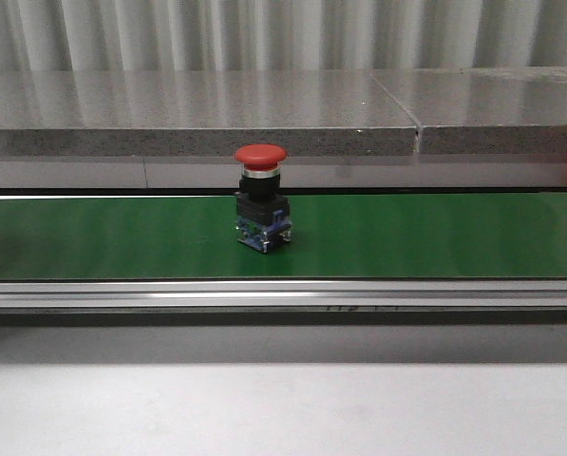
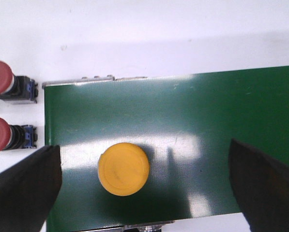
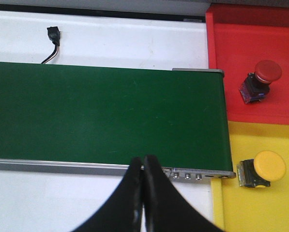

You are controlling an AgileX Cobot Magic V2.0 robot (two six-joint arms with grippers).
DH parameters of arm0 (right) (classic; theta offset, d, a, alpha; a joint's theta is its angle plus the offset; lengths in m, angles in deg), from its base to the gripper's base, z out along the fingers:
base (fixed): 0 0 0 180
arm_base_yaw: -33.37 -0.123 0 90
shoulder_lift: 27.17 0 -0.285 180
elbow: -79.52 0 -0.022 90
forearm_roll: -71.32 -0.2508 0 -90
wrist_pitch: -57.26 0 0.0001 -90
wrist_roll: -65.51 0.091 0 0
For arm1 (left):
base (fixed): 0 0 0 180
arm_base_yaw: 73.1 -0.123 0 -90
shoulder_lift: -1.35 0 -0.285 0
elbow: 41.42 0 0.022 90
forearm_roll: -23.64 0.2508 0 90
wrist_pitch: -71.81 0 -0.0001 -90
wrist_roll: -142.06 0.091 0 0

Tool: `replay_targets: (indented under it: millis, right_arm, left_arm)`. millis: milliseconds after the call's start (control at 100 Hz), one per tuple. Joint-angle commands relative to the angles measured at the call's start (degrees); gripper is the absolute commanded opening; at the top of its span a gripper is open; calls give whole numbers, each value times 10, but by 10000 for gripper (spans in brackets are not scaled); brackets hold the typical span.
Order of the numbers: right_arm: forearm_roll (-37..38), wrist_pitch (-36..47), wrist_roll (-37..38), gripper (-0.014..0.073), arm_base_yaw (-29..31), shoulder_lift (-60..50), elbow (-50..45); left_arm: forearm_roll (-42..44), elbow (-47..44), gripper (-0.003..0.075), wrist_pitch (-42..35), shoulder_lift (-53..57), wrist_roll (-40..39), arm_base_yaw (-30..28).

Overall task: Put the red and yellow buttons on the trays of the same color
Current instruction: 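Set the yellow button on the belt with the left gripper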

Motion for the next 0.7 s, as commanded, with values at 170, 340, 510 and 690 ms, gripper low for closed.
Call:
replay_targets:
  millis: [170, 340, 510, 690]
  right_arm:
    - [-2, 37, -4, -67, 0, -3, 15]
    - [-2, 37, -4, -67, 0, -3, 15]
    - [-2, 46, -4, -67, 0, -3, 15]
    - [-2, 46, -4, -67, 0, -3, 15]
  left_arm:
    - [-9, -60, 649, -108, 155, 1, 49]
    - [-20, -160, 648, -165, 273, 1, 59]
    - [-20, -261, 586, -203, 404, 1, 59]
    - [-20, -330, 354, -214, 513, 1, 59]
